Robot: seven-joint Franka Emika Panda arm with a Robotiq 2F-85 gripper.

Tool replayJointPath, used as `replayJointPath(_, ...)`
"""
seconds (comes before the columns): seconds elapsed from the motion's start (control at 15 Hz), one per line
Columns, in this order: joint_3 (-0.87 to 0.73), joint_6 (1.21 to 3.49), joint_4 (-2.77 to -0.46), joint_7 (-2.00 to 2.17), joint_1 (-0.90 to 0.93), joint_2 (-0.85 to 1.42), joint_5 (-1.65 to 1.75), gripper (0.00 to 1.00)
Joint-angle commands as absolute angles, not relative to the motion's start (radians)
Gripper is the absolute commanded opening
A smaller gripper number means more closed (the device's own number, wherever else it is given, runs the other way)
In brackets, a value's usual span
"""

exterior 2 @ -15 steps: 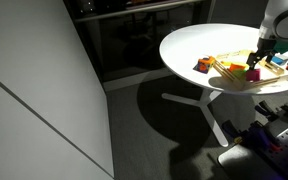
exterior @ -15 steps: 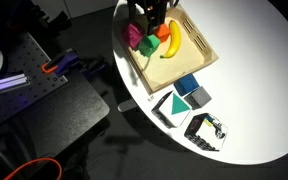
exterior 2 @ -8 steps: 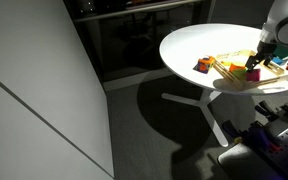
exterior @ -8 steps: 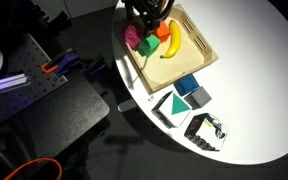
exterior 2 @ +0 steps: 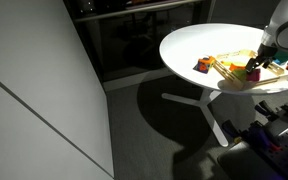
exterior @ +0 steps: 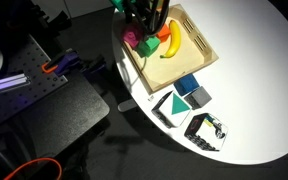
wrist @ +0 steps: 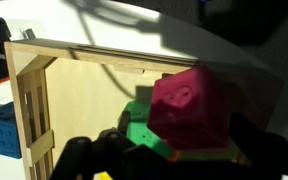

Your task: Pick up the pink block and put it on top of both the green and orange blocks, pick up the block with the number six on it and put it on the pink block

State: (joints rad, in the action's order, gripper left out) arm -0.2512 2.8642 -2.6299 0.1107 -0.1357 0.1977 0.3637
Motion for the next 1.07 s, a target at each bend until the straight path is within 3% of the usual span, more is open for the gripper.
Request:
replayJointPath(0.0,-0.261,2.906,-2.633,0.065,-0.141,0.218,0.336,0.73)
replayJointPath(0.2,-0.260,2.914,-2.629,0.060,-0.138,0.227,0.327,0.49)
replayJointPath(0.47,-0.250,2.899,-2.634,0.034,-0.142,0.203,0.293,0.37)
replayJointPath(1.0,-0.220,2.845,-2.643,-0.026,-0.153,0.113,0.195,0.36)
